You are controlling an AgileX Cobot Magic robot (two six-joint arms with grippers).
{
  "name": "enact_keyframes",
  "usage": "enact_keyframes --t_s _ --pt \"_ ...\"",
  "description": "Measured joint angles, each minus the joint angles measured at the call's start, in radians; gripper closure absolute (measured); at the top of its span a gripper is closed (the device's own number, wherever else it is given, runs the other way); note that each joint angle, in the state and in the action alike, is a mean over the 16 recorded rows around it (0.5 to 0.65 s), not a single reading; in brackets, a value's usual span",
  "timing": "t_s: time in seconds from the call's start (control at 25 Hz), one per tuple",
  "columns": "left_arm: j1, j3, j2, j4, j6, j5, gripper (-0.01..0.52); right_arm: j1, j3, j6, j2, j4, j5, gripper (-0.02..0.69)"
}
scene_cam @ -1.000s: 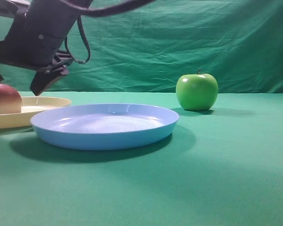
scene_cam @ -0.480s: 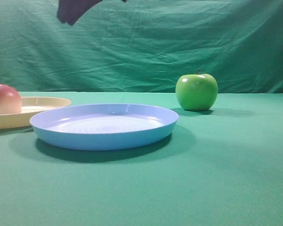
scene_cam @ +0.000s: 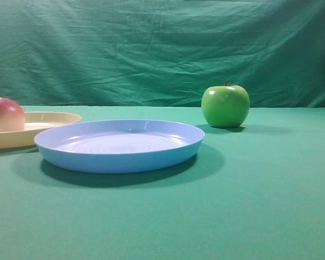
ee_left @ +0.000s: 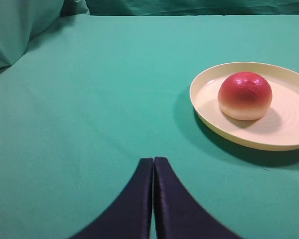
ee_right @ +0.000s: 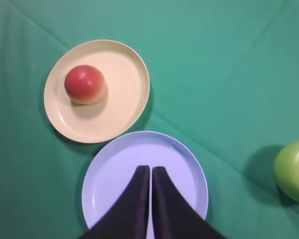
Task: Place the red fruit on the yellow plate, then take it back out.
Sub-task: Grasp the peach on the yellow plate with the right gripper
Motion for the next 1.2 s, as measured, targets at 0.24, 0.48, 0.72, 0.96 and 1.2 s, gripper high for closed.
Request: enact_keyframes --t_s 0.24,0.48,0.72,0.96,1.2 --pt "0.0 0.0 0.0 0.0 0.0 0.0 0.514 0.0 0.249 0.005 -0.173 -0.033 -0.072 0.665" --pt "0.0 0.0 0.0 0.0 0.0 0.0 0.514 -0.021 0.398 0.043 -0.278 -0.063 -0.099 0.665" --pt "0.0 0.0 0.0 0.0 0.0 0.0 0.514 -0.074 0.438 0.093 -0.341 -0.083 -0.077 0.665" --pt "0.0 0.0 0.0 0.0 0.0 0.0 0.514 -0.149 0.458 0.134 -0.433 -0.101 -0.085 0.665" --pt "0.0 0.0 0.0 0.0 0.0 0.0 0.514 -0.233 0.545 0.139 -0.591 -0.114 -0.18 0.665"
